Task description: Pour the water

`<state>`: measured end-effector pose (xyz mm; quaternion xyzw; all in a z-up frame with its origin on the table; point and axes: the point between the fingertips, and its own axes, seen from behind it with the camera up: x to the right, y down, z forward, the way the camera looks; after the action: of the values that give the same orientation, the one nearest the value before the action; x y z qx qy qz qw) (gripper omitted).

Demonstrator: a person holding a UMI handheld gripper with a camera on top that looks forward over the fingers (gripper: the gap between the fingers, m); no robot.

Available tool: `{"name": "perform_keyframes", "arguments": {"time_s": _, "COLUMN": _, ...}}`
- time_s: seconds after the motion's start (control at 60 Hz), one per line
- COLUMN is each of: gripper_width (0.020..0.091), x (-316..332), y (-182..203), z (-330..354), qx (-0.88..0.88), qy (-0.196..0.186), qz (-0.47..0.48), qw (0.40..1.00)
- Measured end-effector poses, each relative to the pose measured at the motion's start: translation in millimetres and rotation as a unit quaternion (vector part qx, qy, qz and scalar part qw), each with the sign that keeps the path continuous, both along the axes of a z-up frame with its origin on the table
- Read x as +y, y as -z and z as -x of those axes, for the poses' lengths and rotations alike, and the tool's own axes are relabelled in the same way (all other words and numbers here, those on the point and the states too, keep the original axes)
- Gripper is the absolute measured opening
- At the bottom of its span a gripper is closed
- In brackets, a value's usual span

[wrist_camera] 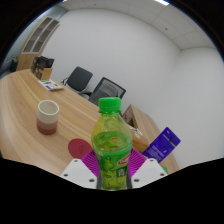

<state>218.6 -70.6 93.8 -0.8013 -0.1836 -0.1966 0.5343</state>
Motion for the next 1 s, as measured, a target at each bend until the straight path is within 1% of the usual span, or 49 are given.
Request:
{"name": "perform_keyframes", "arguments": {"time_s": 0.1, "gripper_width": 0.0337, "x": 23, "y": -6, "z": 21, "qx": -0.117, "qy": -0.036, "qz": 0.026, "qw": 0.992}}
{"name": "perform_keyframes", "arguments": {"time_s": 0.2, "gripper_width": 0.0336, "x": 41, "y": -16, "z": 47, "qx": -0.223, "qy": -0.082, "qz": 0.038, "qw": 0.971}}
{"name": "perform_keyframes", "arguments": {"time_s": 0.233, "gripper_width": 0.0335, "x": 51, "y": -18, "z": 52, "qx": -0.254, "qy": -0.099, "qz": 0.041, "qw": 0.961}}
{"name": "perform_keyframes", "arguments": {"time_s": 0.383, "gripper_width": 0.0346, "x": 69, "y": -18, "z": 73, "qx": -0.405, "qy": -0.143, "qz": 0.070, "qw": 0.900}}
{"name": "perform_keyframes", "arguments": {"time_s": 0.433, "gripper_width": 0.0348, "x": 73, "y": -16, "z": 76, "qx": -0.444, "qy": -0.145, "qz": 0.070, "qw": 0.881}}
{"name": "perform_keyframes", "arguments": {"time_s": 0.55, "gripper_width": 0.0347, "x": 88, "y": -25, "z": 79, "qx": -0.547, "qy": -0.150, "qz": 0.074, "qw": 0.821}}
{"name": "perform_keyframes", "arguments": {"time_s": 0.567, "gripper_width": 0.0347, "x": 93, "y": -30, "z": 82, "qx": -0.560, "qy": -0.156, "qz": 0.075, "qw": 0.810}}
{"name": "perform_keyframes", "arguments": {"time_s": 0.667, "gripper_width": 0.0347, "x": 99, "y": -31, "z": 93, "qx": -0.623, "qy": -0.175, "qz": 0.064, "qw": 0.759}}
{"name": "perform_keyframes", "arguments": {"time_s": 0.7, "gripper_width": 0.0347, "x": 101, "y": -33, "z": 97, "qx": -0.635, "qy": -0.181, "qz": 0.058, "qw": 0.749}}
{"name": "perform_keyframes", "arguments": {"time_s": 0.767, "gripper_width": 0.0350, "x": 105, "y": -38, "z": 98, "qx": -0.652, "qy": -0.180, "qz": 0.065, "qw": 0.734}}
{"name": "perform_keyframes", "arguments": {"time_s": 0.783, "gripper_width": 0.0351, "x": 105, "y": -32, "z": 98, "qx": -0.647, "qy": -0.179, "qz": 0.065, "qw": 0.738}}
{"name": "perform_keyframes", "arguments": {"time_s": 0.9, "gripper_width": 0.0349, "x": 103, "y": -35, "z": 96, "qx": -0.624, "qy": -0.170, "qz": 0.074, "qw": 0.759}}
{"name": "perform_keyframes", "arguments": {"time_s": 1.0, "gripper_width": 0.0349, "x": 90, "y": -42, "z": 95, "qx": -0.551, "qy": -0.158, "qz": 0.066, "qw": 0.817}}
